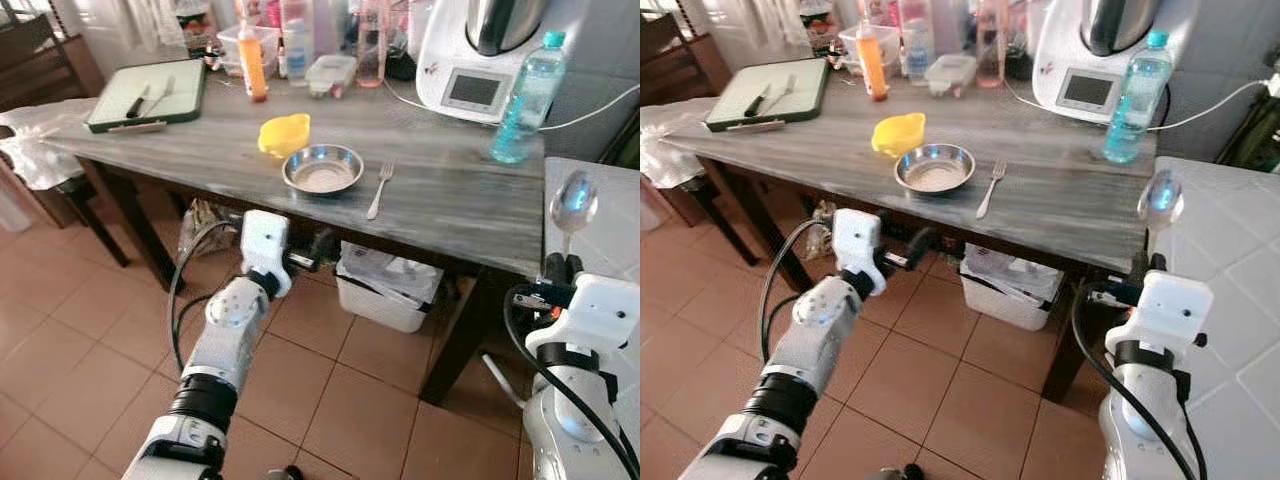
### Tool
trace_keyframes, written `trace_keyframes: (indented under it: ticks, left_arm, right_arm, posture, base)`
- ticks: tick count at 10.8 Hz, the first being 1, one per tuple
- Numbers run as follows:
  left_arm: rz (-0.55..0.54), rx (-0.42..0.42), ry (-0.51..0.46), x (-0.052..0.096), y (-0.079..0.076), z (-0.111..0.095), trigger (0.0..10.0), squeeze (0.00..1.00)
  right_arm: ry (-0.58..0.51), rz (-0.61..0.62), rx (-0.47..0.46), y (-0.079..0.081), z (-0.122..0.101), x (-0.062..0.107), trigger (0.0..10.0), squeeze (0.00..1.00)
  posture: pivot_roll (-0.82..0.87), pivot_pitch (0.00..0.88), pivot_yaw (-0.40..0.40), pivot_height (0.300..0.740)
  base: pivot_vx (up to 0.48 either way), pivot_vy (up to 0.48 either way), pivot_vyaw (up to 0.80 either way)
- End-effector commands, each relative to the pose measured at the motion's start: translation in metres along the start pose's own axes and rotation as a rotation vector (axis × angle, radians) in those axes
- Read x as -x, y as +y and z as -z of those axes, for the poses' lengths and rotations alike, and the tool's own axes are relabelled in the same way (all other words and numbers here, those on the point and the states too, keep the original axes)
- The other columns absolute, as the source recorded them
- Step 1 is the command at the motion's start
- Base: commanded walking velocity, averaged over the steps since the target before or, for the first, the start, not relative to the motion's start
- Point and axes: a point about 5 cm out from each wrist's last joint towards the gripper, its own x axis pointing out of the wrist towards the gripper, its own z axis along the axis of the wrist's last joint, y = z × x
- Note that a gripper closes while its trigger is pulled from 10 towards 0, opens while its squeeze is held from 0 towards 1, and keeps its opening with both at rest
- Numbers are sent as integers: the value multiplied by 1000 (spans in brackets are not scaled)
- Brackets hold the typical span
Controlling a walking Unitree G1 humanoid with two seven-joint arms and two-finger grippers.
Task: Setting the table
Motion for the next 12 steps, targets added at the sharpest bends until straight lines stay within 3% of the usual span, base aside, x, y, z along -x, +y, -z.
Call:
trace_keyframes:
  ticks: [1, 4, 12]
  left_arm:
    - [-16, 5, 20, 1, 4, 2, 10000, 0]
    - [-14, 2, 25, 1, 5, 2, 10000, 0]
    - [6, -4, 42, 0, 1, 4, 10000, 0]
  right_arm:
    - [-10, 0, -6, 0, -2, 0, 10000, 0]
    - [-9, 3, -6, -1, -2, 0, 10000, 0]
    - [-10, 15, -8, -1, -2, 0, 10000, 0]
  posture:
    - [12, 69, 59, 740]
    - [14, 72, 59, 740]
    - [11, 75, 61, 740]
  base:
    - [0, 0, 0]
    - [0, 205, 0]
    - [0, 424, 0]
